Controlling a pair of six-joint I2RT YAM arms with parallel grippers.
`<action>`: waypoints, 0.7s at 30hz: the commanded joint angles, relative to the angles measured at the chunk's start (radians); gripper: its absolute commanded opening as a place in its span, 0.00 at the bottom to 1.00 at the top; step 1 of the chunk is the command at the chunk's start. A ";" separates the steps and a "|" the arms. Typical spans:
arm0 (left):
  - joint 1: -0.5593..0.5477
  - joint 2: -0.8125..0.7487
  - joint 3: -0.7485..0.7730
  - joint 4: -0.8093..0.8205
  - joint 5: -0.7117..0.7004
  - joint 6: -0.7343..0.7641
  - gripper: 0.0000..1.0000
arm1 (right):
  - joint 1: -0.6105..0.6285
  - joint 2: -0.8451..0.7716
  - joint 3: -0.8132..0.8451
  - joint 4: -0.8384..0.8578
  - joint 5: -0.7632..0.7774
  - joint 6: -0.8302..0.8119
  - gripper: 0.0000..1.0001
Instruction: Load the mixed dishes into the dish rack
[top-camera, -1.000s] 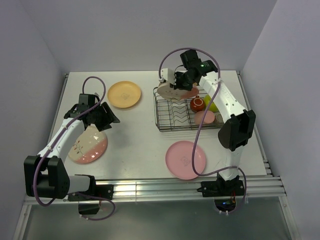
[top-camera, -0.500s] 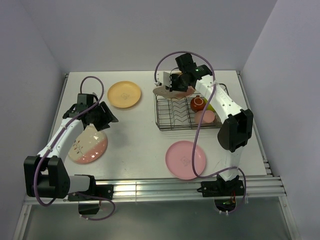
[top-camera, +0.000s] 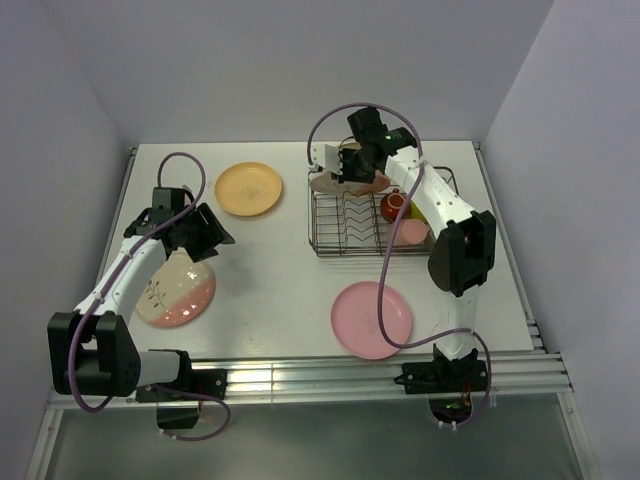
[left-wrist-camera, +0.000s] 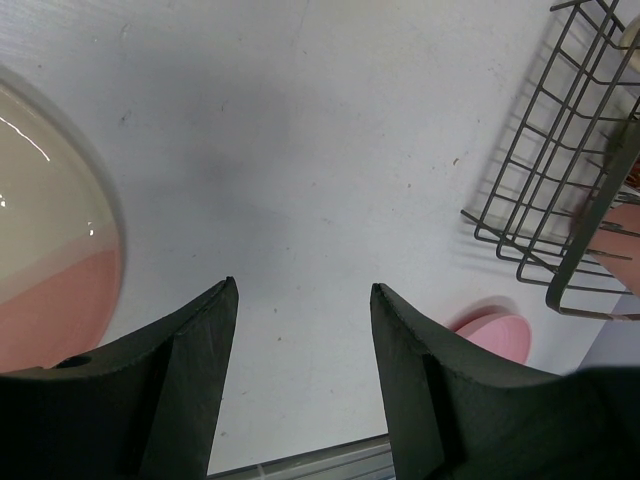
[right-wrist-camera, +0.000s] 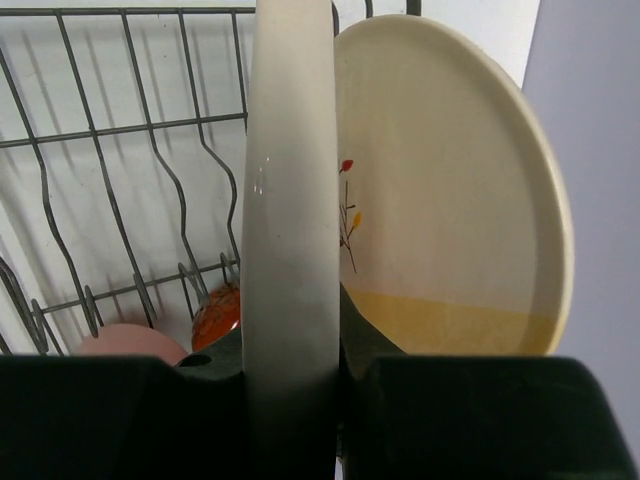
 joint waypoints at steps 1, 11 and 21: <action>0.005 -0.004 0.002 0.023 0.007 0.014 0.62 | -0.021 -0.011 0.038 0.125 0.010 0.022 0.00; 0.006 -0.014 -0.013 0.032 0.019 0.011 0.64 | -0.034 -0.049 -0.114 0.250 -0.021 0.145 0.23; 0.026 -0.091 -0.015 -0.037 -0.080 0.005 0.68 | -0.047 -0.126 -0.215 0.497 -0.116 0.347 1.00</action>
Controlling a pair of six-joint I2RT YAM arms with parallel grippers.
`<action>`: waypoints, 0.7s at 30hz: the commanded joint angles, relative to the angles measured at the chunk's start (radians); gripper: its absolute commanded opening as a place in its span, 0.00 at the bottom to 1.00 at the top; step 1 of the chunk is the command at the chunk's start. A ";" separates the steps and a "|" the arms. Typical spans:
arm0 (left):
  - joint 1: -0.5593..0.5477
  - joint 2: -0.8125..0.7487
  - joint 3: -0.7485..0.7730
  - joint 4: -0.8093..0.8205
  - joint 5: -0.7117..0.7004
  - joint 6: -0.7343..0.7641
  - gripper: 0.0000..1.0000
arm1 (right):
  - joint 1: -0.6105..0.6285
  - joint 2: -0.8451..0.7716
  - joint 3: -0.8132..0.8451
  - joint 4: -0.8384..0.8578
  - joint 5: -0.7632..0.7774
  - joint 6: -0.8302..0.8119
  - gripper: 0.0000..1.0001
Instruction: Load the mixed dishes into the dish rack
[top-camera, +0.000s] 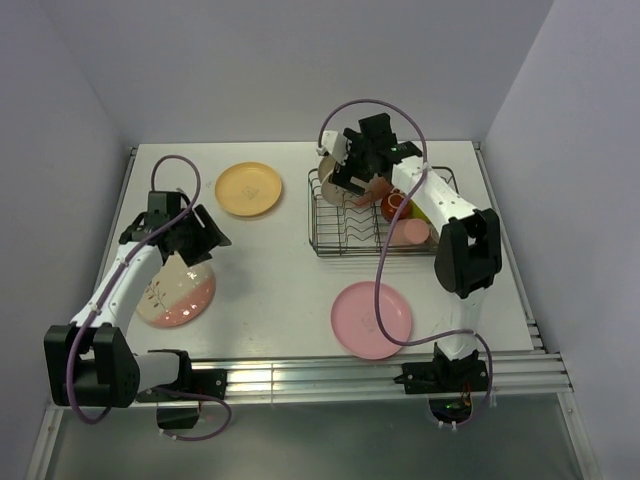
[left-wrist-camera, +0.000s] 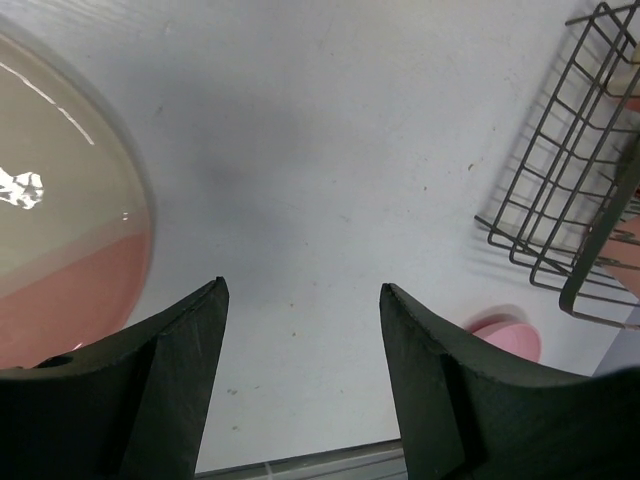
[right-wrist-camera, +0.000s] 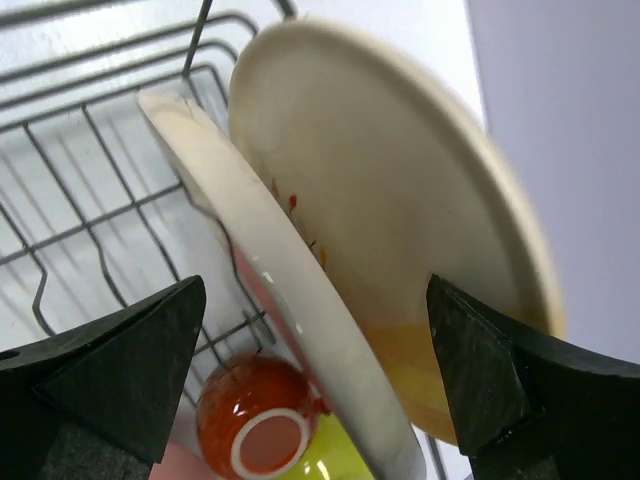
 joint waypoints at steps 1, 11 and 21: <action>0.019 -0.050 0.008 -0.028 -0.073 0.004 0.68 | 0.003 -0.122 -0.034 0.185 -0.081 0.120 1.00; 0.167 -0.029 0.062 -0.216 -0.413 -0.174 0.68 | 0.142 -0.349 -0.184 0.464 -0.112 0.390 1.00; 0.392 0.057 0.016 -0.329 -0.442 -0.188 0.64 | 0.354 -0.501 -0.218 0.373 0.043 1.343 1.00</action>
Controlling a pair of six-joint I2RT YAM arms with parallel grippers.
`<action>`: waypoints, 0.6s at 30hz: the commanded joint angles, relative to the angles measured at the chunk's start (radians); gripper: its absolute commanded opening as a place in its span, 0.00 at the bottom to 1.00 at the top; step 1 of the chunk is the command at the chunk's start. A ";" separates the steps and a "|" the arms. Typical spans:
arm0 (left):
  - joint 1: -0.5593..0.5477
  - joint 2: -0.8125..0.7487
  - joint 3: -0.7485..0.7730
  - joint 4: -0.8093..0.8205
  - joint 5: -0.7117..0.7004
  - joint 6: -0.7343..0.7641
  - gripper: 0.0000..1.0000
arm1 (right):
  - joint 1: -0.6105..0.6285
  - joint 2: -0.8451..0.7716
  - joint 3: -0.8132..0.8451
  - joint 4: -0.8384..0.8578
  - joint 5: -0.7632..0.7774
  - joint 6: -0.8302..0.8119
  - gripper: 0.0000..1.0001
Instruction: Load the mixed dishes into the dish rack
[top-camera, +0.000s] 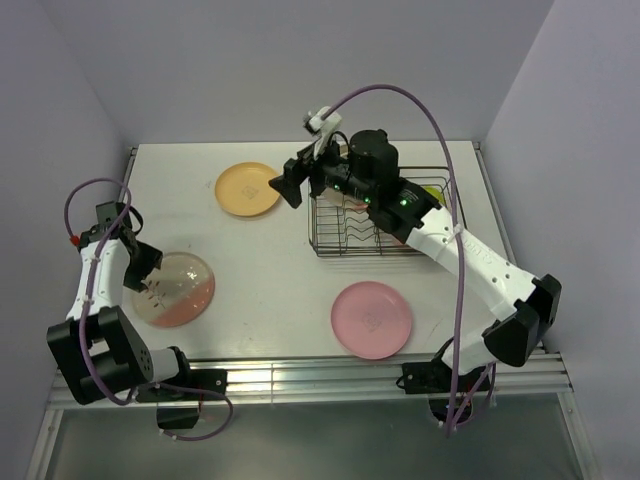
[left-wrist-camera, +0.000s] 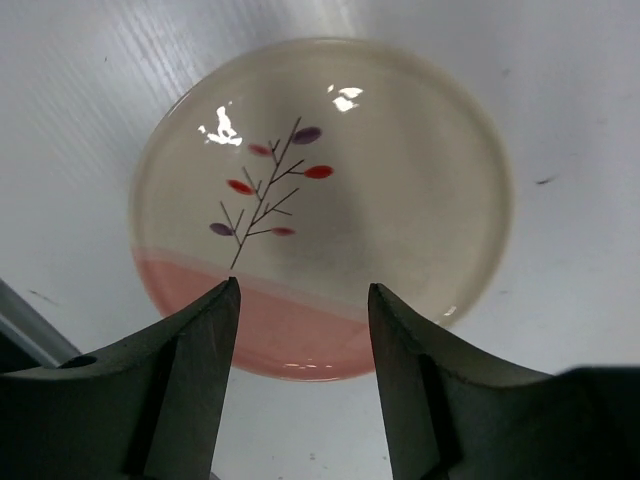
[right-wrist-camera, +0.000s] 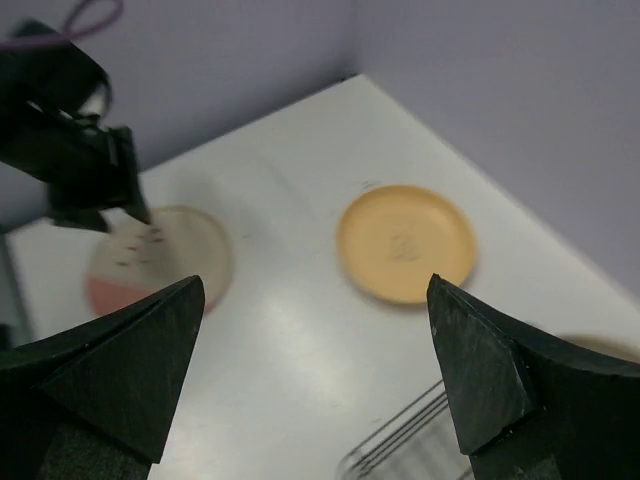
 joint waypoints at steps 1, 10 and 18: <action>0.016 0.055 -0.037 -0.037 0.001 0.016 0.59 | -0.024 0.002 0.051 -0.165 0.002 0.562 1.00; -0.197 0.192 0.036 -0.045 0.040 0.012 0.57 | 0.117 -0.045 0.045 -0.590 0.061 0.411 1.00; -0.358 0.389 0.208 -0.124 -0.125 -0.079 0.62 | 0.122 -0.186 -0.090 -0.660 0.101 0.412 1.00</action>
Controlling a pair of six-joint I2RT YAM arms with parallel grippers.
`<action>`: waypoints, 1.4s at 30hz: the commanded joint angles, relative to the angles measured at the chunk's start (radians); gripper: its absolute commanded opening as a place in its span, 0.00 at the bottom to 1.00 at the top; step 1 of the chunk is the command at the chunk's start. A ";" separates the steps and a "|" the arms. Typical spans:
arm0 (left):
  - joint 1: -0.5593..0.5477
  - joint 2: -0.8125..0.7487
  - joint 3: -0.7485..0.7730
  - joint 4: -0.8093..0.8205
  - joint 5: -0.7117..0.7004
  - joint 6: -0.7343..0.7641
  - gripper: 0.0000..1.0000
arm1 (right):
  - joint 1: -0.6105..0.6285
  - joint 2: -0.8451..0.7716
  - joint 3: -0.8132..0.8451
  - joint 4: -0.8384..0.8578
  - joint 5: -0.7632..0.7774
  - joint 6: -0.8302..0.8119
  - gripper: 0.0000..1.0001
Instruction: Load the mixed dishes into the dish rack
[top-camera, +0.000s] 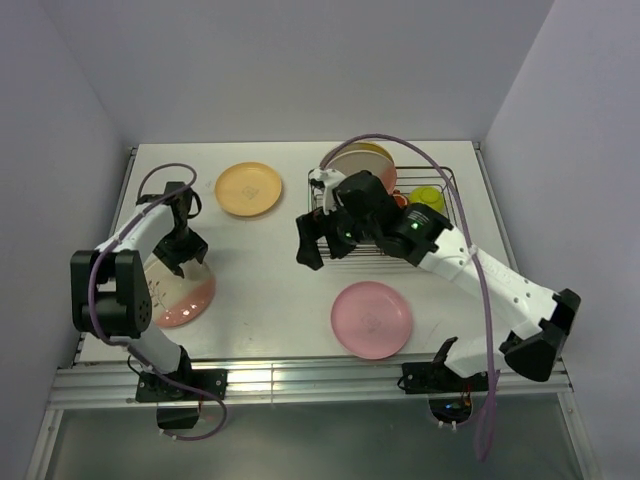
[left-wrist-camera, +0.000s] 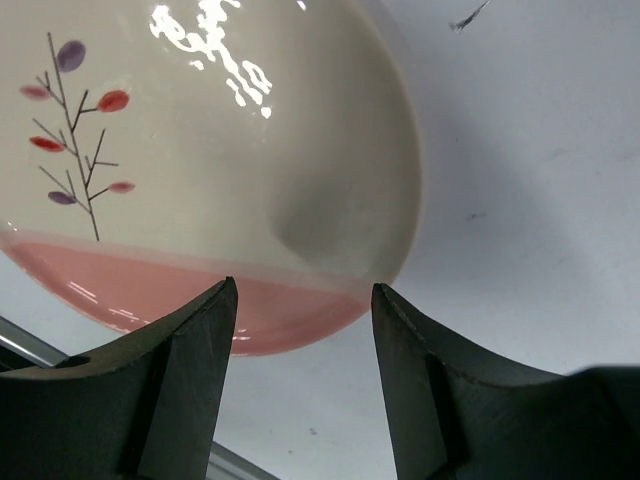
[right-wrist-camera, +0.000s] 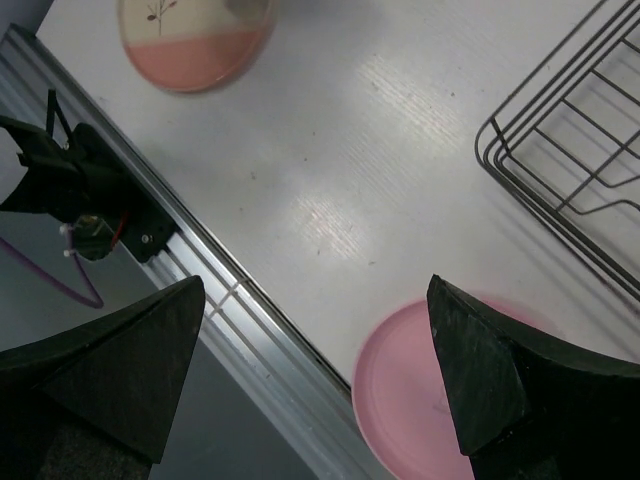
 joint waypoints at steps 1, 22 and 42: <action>-0.045 0.066 0.054 -0.049 -0.092 -0.057 0.62 | -0.003 -0.086 -0.055 -0.022 0.032 -0.011 1.00; -0.128 0.289 0.281 -0.080 -0.118 -0.109 0.61 | -0.003 -0.164 -0.213 0.012 0.049 -0.039 1.00; -0.130 0.450 0.457 -0.180 -0.161 -0.098 0.59 | -0.004 -0.152 -0.205 0.012 0.092 -0.051 1.00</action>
